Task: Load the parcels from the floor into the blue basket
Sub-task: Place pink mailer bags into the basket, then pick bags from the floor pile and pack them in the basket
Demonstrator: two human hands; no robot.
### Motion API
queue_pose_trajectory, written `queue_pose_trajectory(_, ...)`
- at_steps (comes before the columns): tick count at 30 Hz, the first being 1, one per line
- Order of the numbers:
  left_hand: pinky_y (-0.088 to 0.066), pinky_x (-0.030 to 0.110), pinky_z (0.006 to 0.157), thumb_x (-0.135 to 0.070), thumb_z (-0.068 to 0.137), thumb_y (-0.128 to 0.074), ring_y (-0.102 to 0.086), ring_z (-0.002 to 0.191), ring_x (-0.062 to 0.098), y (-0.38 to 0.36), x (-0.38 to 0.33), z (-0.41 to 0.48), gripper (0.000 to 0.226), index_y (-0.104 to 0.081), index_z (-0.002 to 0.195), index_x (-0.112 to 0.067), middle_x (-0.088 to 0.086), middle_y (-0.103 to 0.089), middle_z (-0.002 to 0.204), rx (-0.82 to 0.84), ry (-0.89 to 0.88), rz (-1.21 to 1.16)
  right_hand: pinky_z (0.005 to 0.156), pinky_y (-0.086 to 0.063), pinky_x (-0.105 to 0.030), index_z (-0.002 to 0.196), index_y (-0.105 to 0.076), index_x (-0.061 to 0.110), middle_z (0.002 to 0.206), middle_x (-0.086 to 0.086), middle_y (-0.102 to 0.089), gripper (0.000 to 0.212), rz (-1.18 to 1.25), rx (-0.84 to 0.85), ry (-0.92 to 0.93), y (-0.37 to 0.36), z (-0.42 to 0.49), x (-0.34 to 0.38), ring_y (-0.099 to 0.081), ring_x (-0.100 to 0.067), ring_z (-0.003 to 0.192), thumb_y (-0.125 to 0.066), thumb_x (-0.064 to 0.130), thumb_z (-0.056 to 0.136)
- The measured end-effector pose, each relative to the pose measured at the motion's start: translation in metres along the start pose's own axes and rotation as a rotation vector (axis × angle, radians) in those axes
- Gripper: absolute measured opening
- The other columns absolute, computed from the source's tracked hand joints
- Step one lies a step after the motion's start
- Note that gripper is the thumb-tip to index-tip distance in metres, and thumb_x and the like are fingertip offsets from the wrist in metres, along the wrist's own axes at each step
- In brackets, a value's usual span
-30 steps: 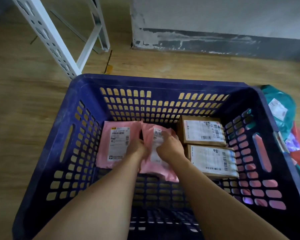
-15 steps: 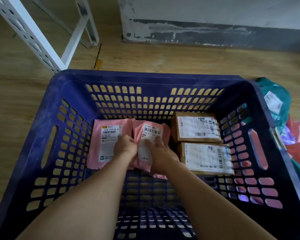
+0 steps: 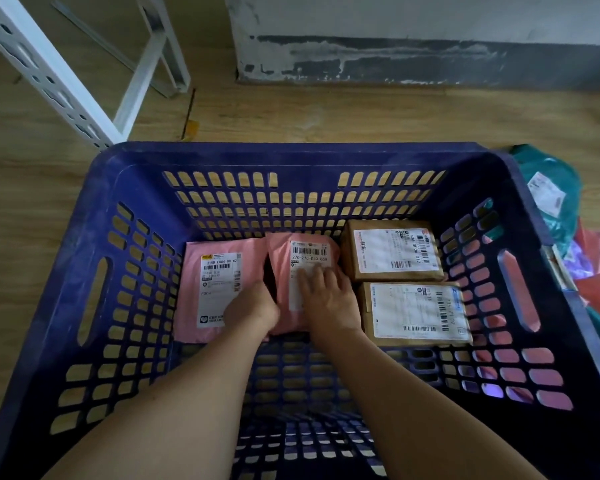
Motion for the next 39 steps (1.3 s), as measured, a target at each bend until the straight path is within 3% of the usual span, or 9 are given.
queue_pose_trajectory(4, -0.047, 0.029, 0.064, -0.02, 0.091, -0.056, -0.061, 0.083, 0.021, -0.005, -0.001, 0.0, 0.019, -0.059, 0.109, -0.014, 0.005, -0.063, 0.096, 0.045, -0.078, 0.108, 0.115, -0.024, -0.046, 0.15, -0.008, 0.015, 0.152, -0.021, -0.013, 0.076, 0.07, 0.011, 0.016, 0.004, 0.001, -0.002, -0.018, -0.035, 0.141, -0.056, 0.021, 0.09)
queue_pose_trajectory(8, -0.051, 0.035, 0.086, -0.021, 0.088, -0.06, -0.061, 0.095, 0.024, -0.004, -0.001, -0.003, 0.021, -0.062, 0.107, -0.011, 0.007, -0.063, 0.1, 0.106, -0.087, 0.208, 0.11, -0.03, -0.043, 0.147, -0.015, 0.019, 0.149, -0.015, -0.021, 0.081, 0.151, 0.023, 0.048, 0.014, -0.004, -0.008, -0.025, -0.032, 0.137, -0.064, 0.021, 0.084)
queue_pose_trajectory(13, -0.053, 0.038, 0.078, -0.022, 0.086, -0.062, -0.061, 0.081, 0.021, 0.009, -0.006, -0.021, 0.023, -0.056, 0.105, -0.011, 0.003, -0.06, 0.085, -0.008, -0.125, 0.166, 0.109, -0.032, -0.043, 0.147, -0.017, 0.023, 0.154, -0.01, -0.016, 0.082, 0.24, 0.028, 0.023, 0.034, -0.029, -0.018, -0.022, -0.029, 0.14, -0.066, 0.019, 0.082)
queue_pose_trajectory(15, -0.05, 0.033, 0.069, -0.024, 0.089, -0.059, -0.058, 0.074, 0.018, 0.024, -0.023, -0.034, 0.028, -0.05, 0.113, -0.012, 0.001, -0.058, 0.084, -0.111, -0.172, 0.134, 0.105, -0.039, -0.041, 0.145, -0.025, 0.024, 0.152, -0.006, -0.022, 0.074, 0.254, -0.06, 0.024, 0.048, -0.044, -0.021, -0.025, -0.026, 0.139, -0.063, 0.014, 0.082)
queue_pose_trajectory(17, -0.048, 0.032, 0.065, -0.023, 0.092, -0.056, -0.059, 0.08, 0.018, 0.039, -0.047, -0.05, 0.035, -0.046, 0.125, -0.017, 0.004, -0.06, 0.101, -0.163, -0.241, 0.108, 0.102, -0.041, -0.036, 0.14, -0.035, 0.021, 0.147, -0.005, -0.033, 0.062, 0.223, -0.216, 0.038, 0.068, -0.062, -0.025, -0.033, -0.022, 0.134, -0.059, 0.011, 0.084)
queue_pose_trajectory(19, -0.043, 0.026, 0.058, -0.019, 0.093, -0.05, -0.057, 0.079, 0.017, 0.052, -0.067, -0.068, 0.024, -0.051, 0.116, -0.019, 0.004, -0.059, 0.106, -0.185, -0.296, 0.114, 0.098, -0.042, -0.032, 0.133, -0.044, 0.018, 0.137, -0.004, -0.044, 0.046, 0.186, -0.362, 0.039, 0.088, -0.083, -0.032, -0.041, -0.021, 0.126, -0.055, 0.014, 0.088)
queue_pose_trajectory(24, -0.049, 0.037, 0.078, -0.016, 0.09, -0.046, -0.059, 0.087, 0.021, 0.08, -0.114, -0.125, 0.013, -0.059, 0.091, -0.019, 0.002, -0.062, 0.097, -0.206, -0.51, 0.182, 0.095, -0.043, -0.033, 0.124, -0.054, 0.014, 0.126, -0.004, -0.053, 0.035, 0.172, -0.523, -0.01, 0.13, -0.14, -0.065, -0.043, -0.023, 0.119, -0.051, 0.017, 0.089)
queue_pose_trajectory(32, -0.047, 0.035, 0.078, -0.026, 0.088, -0.056, -0.058, 0.101, 0.021, 0.118, -0.176, -0.24, 0.008, -0.063, 0.093, -0.025, -0.004, -0.063, 0.109, -0.348, -0.903, 0.16, 0.083, -0.044, -0.033, 0.113, -0.064, 0.016, 0.114, -0.006, -0.062, 0.032, 0.305, -0.622, -0.235, 0.161, -0.239, -0.134, -0.052, -0.027, 0.11, -0.052, 0.01, 0.084)
queue_pose_trajectory(39, -0.042, 0.029, 0.07, -0.024, 0.088, -0.056, -0.061, 0.097, 0.023, 0.072, -0.232, -0.308, 0.01, -0.062, 0.095, -0.024, -0.002, -0.066, 0.105, -0.3, -1.113, 0.15, 0.086, -0.042, -0.031, 0.11, -0.068, 0.021, 0.117, -0.007, -0.065, 0.031, 0.396, -0.602, -0.499, 0.138, -0.308, -0.202, -0.055, -0.029, 0.11, -0.052, 0.012, 0.085)
Point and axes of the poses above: each hand's wrist, its own z-axis towards the middle knuckle, its own y-axis out of the back of the hand, x = y × z, the point moved 6 cm from there along z, towards the middle knuckle
